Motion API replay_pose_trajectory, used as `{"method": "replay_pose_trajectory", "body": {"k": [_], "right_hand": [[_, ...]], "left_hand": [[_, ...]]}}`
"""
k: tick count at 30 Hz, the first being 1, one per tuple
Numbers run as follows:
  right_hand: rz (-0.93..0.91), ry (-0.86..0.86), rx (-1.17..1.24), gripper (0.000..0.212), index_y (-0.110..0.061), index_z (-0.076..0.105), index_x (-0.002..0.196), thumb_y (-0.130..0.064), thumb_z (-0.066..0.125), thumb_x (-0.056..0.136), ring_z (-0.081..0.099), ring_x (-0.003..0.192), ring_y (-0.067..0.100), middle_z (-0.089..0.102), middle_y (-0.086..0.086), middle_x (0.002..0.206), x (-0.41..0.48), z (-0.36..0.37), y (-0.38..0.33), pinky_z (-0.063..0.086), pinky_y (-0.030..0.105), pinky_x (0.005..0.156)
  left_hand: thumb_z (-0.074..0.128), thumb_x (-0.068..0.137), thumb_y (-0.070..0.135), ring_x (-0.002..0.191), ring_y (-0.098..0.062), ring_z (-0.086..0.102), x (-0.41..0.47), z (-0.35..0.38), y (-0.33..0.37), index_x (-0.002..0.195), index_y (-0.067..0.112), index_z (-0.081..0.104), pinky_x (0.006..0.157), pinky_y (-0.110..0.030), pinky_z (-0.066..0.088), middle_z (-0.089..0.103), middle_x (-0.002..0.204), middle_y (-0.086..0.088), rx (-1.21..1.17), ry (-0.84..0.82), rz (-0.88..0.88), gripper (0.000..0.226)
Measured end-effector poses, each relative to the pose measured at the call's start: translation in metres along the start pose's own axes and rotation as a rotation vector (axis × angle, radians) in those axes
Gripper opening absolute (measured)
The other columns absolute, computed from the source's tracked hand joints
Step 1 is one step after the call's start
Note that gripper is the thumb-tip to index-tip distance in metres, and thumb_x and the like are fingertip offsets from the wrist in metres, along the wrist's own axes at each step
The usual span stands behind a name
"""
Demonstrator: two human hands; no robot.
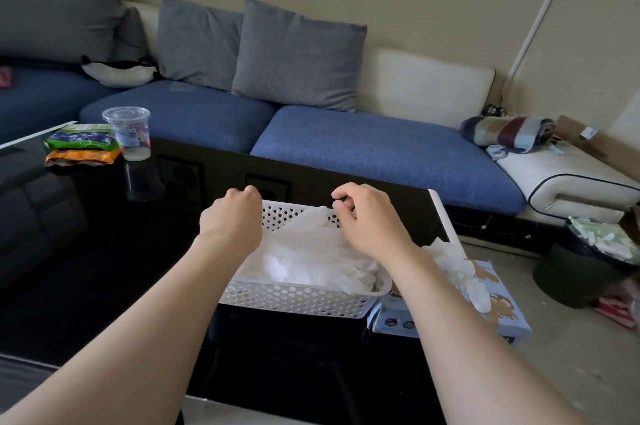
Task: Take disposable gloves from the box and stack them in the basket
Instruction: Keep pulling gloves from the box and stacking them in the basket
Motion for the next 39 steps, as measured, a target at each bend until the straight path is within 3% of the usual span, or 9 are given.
{"method": "replay_pose_trajectory", "body": {"k": [4, 7, 13, 19, 24, 28, 32, 35, 39], "right_hand": [[0.021, -0.37, -0.068, 0.06, -0.033, 0.054, 0.15, -0.053, 0.07, 0.095, 0.045, 0.132, 0.018, 0.051, -0.004, 0.136, -0.011, -0.014, -0.018, 0.049, 0.042, 0.106], [0.087, -0.653, -0.161, 0.089, -0.035, 0.038, 0.161, -0.063, 0.076, 0.086, 0.044, 0.139, 0.019, 0.037, -0.003, 0.154, -0.024, -0.017, -0.022, 0.049, 0.047, 0.109], [0.078, -0.772, -0.221, 0.082, -0.026, 0.038, 0.163, -0.051, 0.076, 0.095, 0.055, 0.132, 0.022, 0.047, 0.001, 0.155, -0.036, -0.01, -0.021, 0.051, 0.041, 0.107], [0.073, -0.852, -0.322, 0.069, -0.022, 0.041, 0.161, -0.053, 0.062, 0.103, 0.056, 0.132, 0.026, 0.052, 0.003, 0.155, -0.039, -0.003, -0.028, 0.049, 0.041, 0.11], [0.148, -0.681, -0.177, 0.054, -0.019, 0.06, 0.146, -0.056, 0.052, 0.107, 0.069, 0.111, 0.028, 0.065, 0.007, 0.136, -0.047, -0.022, -0.034, 0.057, 0.043, 0.098], [0.186, -0.247, -0.098, 0.024, -0.02, 0.075, 0.107, -0.021, 0.051, 0.108, 0.066, 0.069, 0.022, 0.075, 0.002, 0.088, -0.048, -0.055, -0.024, 0.056, 0.036, 0.065], [0.342, -0.013, -0.141, 0.022, -0.009, 0.077, 0.105, -0.001, 0.058, 0.098, 0.071, 0.098, 0.031, 0.072, 0.008, 0.099, -0.056, -0.084, 0.006, 0.061, 0.041, 0.085], [0.483, -0.004, -0.291, 0.021, -0.016, 0.073, 0.118, -0.017, 0.071, 0.097, 0.06, 0.114, 0.036, 0.066, 0.012, 0.125, -0.063, -0.093, 0.034, 0.048, 0.036, 0.082], [0.605, -0.046, -0.217, 0.018, -0.019, 0.075, 0.106, -0.027, 0.08, 0.091, 0.067, 0.104, 0.031, 0.072, 0.008, 0.111, -0.068, -0.094, 0.071, 0.055, 0.034, 0.076]], "left_hand": [[0.062, 0.098, 0.008, 0.112, -0.026, 0.05, -0.003, -0.011, 0.02, 0.119, 0.023, 0.058, 0.073, -0.035, 0.043, 0.055, 0.12, -0.003, -0.007, 0.049, 0.23, 0.026], [0.054, 0.106, 0.039, 0.131, -0.032, 0.045, -0.01, 0.0, 0.034, 0.142, 0.035, 0.052, 0.099, -0.039, 0.042, 0.05, 0.142, -0.005, -0.073, -0.248, 0.376, 0.036], [0.035, 0.101, 0.073, 0.158, -0.048, -0.005, -0.015, 0.034, 0.031, 0.161, 0.054, 0.012, 0.123, -0.07, 0.013, 0.002, 0.175, -0.004, 0.071, -0.683, 0.299, 0.067], [0.043, 0.1, 0.071, 0.158, -0.047, -0.003, -0.021, 0.032, 0.04, 0.163, 0.052, 0.008, 0.123, -0.068, 0.017, -0.004, 0.175, -0.005, 0.114, -0.709, 0.272, 0.074], [0.039, 0.109, 0.051, 0.153, -0.046, 0.02, -0.021, 0.023, 0.049, 0.155, 0.036, 0.037, 0.121, -0.06, 0.027, 0.026, 0.165, -0.016, 0.055, -0.557, 0.285, 0.049], [0.038, 0.109, 0.032, 0.109, -0.031, 0.055, -0.023, 0.005, 0.062, 0.118, 0.018, 0.05, 0.095, -0.049, 0.051, 0.058, 0.116, -0.009, -0.025, -0.194, 0.371, 0.021], [0.044, 0.106, 0.024, 0.081, -0.017, 0.06, -0.03, -0.001, 0.083, 0.105, 0.018, 0.058, 0.071, -0.037, 0.055, 0.063, 0.094, 0.002, -0.192, -0.085, 0.464, 0.015], [0.05, 0.106, 0.028, 0.09, -0.011, 0.062, -0.039, -0.001, 0.103, 0.112, 0.023, 0.066, 0.079, -0.033, 0.057, 0.067, 0.102, 0.008, -0.308, -0.101, 0.563, 0.018], [0.053, 0.104, 0.029, 0.093, -0.005, 0.064, -0.052, 0.004, 0.129, 0.11, 0.027, 0.071, 0.083, -0.027, 0.056, 0.069, 0.1, 0.015, -0.409, -0.174, 0.691, 0.019]]}}
Point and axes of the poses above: each hand's wrist, its own x-axis towards the middle knuckle, its own z-axis out of the palm, y = z × x, the point moved 3 cm from there along x, towards the middle knuckle
